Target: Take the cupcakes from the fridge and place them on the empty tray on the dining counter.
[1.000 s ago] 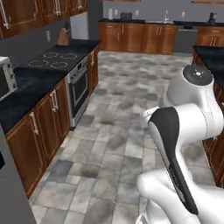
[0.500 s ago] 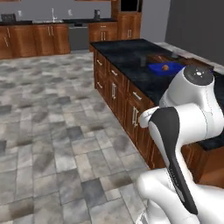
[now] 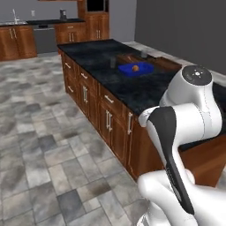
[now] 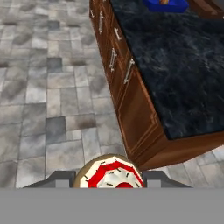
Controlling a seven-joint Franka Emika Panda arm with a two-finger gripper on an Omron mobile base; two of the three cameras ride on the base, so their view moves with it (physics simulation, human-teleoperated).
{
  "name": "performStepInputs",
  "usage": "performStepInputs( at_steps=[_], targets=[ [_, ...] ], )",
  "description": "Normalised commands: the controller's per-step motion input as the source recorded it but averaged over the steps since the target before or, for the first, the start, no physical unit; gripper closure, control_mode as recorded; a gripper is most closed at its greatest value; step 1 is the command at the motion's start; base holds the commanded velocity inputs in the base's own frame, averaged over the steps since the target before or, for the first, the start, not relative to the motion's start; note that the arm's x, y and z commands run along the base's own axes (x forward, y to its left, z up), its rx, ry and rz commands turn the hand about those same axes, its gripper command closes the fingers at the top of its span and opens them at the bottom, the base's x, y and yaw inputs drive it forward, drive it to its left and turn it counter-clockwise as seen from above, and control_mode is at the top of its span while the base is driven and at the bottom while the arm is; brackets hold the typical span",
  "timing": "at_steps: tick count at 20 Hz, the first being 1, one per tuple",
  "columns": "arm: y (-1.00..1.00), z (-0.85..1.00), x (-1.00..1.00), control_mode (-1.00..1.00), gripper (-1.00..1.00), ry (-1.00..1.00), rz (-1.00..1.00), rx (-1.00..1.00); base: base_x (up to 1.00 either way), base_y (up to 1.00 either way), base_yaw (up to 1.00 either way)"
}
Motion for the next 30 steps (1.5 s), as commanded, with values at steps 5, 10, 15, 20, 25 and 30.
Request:
performStepInputs(
  at_steps=[5, 10, 15, 20, 25, 30],
  targets=[
    [0.0, 0.0, 0.0, 1.0, 1.0, 0.0, 0.0, 0.0, 0.12, -1.0, 0.0],
    [0.0, 0.0, 0.0, 1.0, 1.0, 0.0, 0.0, 0.0, 0.17, -1.0, 0.0],
    [0.0, 0.0, 0.0, 1.0, 1.0, 0.0, 0.0, 0.0, 0.24, -1.0, 0.0],
    [0.0, 0.0, 0.0, 1.0, 1.0, 0.0, 0.0, 0.0, 0.29, -1.0, 0.0],
    [0.0, 0.0, 0.0, 1.0, 1.0, 0.0, 0.0, 0.0, 0.33, -1.0, 0.0],
    [0.0, 0.0, 0.0, 1.0, 1.0, 0.0, 0.0, 0.0, 0.37, -1.0, 0.0]
  ],
)
